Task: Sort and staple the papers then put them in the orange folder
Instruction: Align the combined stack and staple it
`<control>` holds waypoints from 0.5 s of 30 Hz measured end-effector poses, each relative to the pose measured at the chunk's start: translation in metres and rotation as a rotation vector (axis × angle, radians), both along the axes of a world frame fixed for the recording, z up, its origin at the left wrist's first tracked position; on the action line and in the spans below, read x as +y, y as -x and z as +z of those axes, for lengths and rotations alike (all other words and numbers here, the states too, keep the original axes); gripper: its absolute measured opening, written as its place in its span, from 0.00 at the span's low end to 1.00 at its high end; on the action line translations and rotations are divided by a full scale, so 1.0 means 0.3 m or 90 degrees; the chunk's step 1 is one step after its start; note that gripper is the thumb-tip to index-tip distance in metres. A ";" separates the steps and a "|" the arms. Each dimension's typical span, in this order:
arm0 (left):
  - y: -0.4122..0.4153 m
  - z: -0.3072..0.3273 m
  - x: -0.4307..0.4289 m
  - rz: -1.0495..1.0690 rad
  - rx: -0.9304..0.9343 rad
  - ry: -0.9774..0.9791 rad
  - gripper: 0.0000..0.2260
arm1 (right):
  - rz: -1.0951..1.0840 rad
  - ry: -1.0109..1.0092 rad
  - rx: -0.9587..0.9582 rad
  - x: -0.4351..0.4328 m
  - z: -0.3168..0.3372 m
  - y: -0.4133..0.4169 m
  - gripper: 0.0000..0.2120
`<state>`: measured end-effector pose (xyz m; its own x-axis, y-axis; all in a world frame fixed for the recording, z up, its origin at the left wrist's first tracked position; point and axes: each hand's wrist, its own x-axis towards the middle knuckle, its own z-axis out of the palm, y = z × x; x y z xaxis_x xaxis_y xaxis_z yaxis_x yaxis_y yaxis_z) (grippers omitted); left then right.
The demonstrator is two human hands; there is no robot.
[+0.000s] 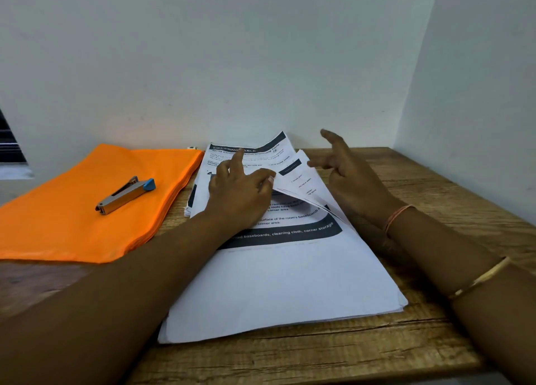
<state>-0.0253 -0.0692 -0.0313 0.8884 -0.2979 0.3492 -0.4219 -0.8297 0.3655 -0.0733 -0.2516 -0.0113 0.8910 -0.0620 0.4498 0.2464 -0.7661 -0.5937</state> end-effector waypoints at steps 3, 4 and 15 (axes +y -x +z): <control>0.005 -0.002 -0.001 -0.001 0.004 -0.002 0.16 | -0.023 -0.025 -0.007 -0.014 0.002 -0.002 0.31; 0.007 -0.003 -0.002 -0.001 0.006 -0.002 0.16 | -0.025 -0.027 -0.005 -0.014 0.000 -0.003 0.31; 0.012 0.001 -0.002 -0.004 0.021 -0.008 0.16 | -0.037 -0.021 0.017 -0.007 -0.001 -0.006 0.30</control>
